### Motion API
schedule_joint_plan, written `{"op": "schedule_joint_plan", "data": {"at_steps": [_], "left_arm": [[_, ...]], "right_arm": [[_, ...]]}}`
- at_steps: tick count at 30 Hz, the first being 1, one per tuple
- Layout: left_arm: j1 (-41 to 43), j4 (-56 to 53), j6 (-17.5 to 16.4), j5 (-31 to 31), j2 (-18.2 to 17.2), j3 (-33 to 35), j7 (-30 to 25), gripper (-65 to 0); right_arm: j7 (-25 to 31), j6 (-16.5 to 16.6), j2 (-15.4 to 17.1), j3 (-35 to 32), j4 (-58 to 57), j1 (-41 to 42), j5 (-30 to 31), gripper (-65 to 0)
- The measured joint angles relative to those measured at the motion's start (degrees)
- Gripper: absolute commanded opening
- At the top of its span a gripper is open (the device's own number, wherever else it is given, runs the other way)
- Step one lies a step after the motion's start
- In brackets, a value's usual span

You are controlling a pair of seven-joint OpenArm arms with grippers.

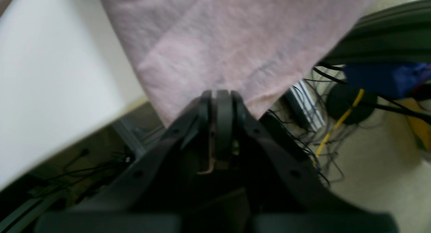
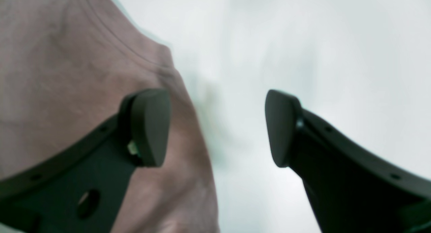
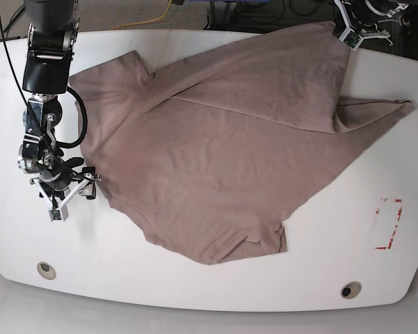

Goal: Layout the t-shirt on the table in an organized manner, then fold the t-shirt properly
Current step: 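Pull the t-shirt edge with the right gripper away from the left gripper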

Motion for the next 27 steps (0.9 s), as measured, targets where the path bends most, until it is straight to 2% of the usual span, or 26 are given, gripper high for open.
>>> {"op": "schedule_joint_plan", "data": {"at_steps": [3, 10, 17, 27], "left_arm": [[-0.2, 0.0, 0.2, -0.2, 0.0, -1.0, -0.3, -65.0], [-0.3, 0.0, 0.1, -0.1, 0.0, -3.9, 0.2, -65.0], [-0.4, 0.0, 0.1, -0.1, 0.0, -4.4, 0.1, -65.0], [-1.9, -0.1, 0.0, -0.1, 0.0, -4.5, 0.3, -65.0]], "right_arm": [[-0.3, 0.4, 0.1, 2.7, 0.4, -1.3, 0.7, -22.5], [-8.0, -0.3, -1.1, 9.2, 8.9, -6.9, -0.2, -22.5], [-8.3, 0.4, -4.6, 11.3, 14.2, -10.1, 0.9, -22.5], [-8.7, 0.2, -6.6, 11.7, 14.0, -15.4, 0.2, -22.5]]}}
